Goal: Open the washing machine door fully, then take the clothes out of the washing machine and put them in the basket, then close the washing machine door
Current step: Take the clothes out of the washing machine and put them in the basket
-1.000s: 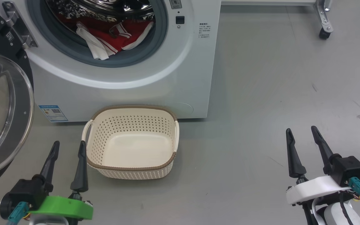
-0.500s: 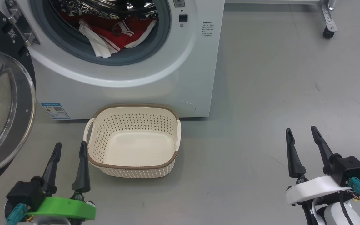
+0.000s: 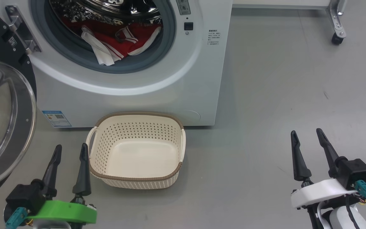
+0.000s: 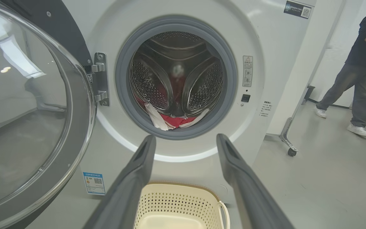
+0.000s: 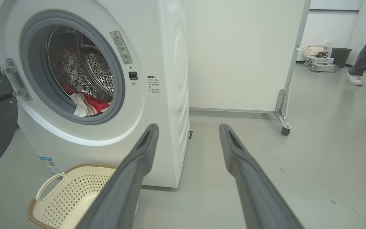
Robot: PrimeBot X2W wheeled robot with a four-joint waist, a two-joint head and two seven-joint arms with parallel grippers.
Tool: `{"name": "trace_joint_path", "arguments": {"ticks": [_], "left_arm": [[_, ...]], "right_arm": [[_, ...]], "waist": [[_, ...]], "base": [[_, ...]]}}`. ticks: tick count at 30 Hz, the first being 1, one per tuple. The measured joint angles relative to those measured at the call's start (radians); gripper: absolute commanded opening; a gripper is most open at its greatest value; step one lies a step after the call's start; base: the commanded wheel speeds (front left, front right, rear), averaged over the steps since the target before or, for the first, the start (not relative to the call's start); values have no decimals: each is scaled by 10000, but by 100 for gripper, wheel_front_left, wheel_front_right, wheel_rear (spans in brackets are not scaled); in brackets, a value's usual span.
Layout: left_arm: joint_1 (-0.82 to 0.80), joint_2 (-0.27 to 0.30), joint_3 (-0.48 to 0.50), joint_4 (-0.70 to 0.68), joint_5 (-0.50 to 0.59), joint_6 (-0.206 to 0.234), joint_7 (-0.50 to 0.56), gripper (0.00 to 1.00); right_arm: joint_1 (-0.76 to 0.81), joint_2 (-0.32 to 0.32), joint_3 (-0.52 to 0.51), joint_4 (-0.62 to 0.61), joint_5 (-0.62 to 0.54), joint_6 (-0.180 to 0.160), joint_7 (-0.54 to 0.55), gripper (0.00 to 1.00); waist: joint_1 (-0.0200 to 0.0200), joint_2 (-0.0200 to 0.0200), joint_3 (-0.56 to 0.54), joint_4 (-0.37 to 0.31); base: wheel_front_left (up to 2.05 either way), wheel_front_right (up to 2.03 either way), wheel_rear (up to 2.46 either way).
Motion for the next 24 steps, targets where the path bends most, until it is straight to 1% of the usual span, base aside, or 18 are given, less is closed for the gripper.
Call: {"name": "trace_joint_path", "arguments": {"ticks": [14,24], "left_arm": [[0,127,13,-142,-6,0,0,100],[0,153,4,-167,4,0,0,100]], "right_arm": [[1,2,4,-6,19,0,0,100],[0,4,27,-12,19,0,2,100]], "waist": [[0,0,67,84],[0,0,143,93]], "base": [[117,-117,0],[85,-85,0]]}}
